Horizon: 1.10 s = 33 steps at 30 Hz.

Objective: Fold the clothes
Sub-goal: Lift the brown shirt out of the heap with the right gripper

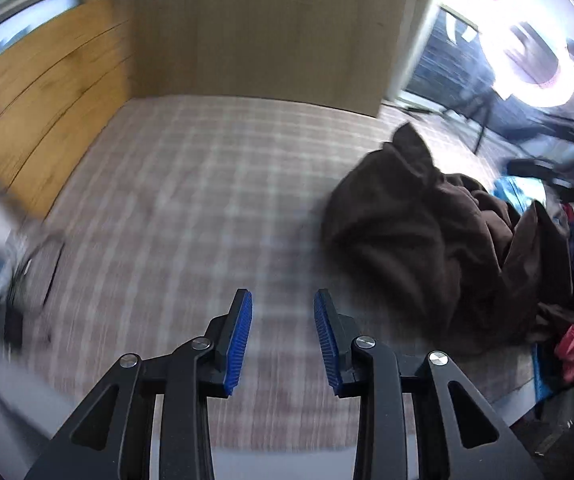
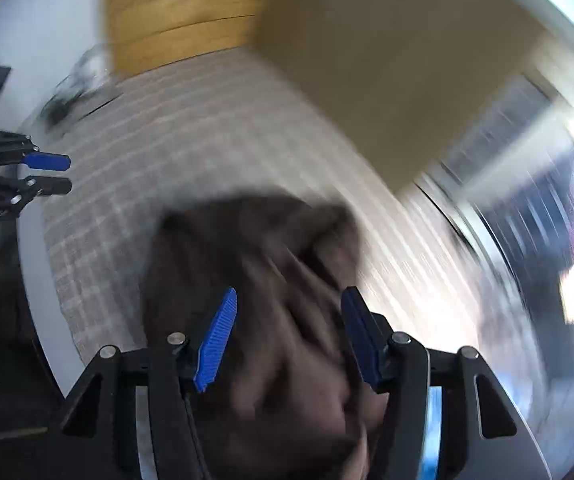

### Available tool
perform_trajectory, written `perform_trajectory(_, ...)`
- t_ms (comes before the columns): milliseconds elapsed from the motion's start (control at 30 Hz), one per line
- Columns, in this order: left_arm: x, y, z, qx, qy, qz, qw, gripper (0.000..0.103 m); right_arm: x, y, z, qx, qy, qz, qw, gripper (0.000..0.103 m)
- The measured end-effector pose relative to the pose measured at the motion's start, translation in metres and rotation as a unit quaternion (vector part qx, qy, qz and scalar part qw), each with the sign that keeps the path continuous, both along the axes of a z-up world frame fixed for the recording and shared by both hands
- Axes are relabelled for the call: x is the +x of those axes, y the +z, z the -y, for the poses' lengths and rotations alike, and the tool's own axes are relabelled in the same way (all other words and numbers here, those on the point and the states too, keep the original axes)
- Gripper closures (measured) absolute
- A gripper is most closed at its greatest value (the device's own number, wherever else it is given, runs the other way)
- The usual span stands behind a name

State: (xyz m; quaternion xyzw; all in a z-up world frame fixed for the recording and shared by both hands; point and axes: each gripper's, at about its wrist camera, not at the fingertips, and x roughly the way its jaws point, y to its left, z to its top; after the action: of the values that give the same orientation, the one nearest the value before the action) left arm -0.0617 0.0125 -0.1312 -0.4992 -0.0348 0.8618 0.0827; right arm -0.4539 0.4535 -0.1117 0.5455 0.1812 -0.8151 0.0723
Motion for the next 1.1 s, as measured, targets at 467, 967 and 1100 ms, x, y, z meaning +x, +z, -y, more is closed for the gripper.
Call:
perform_trajectory(467, 0.054, -0.016, 0.035, 0.018, 0.098, 0.012, 0.9949, 0.071, -0.068, -0.135, 0.066, 0.071, 0.175, 0.140, 0.972, 0.097)
perform_trajectory(967, -0.001, -0.020, -0.129, 0.062, -0.193, 0.017, 0.9792, 0.068, 0.254, 0.069, -0.164, 0.042, -0.363, -0.089, 0.927, 0.099)
perform_trajectory(1100, -0.009, -0.035, -0.202, 0.077, -0.275, 0.041, 0.9575, 0.063, 0.324, 0.027, -0.184, 0.052, -0.450, -0.026, 0.891, 0.098)
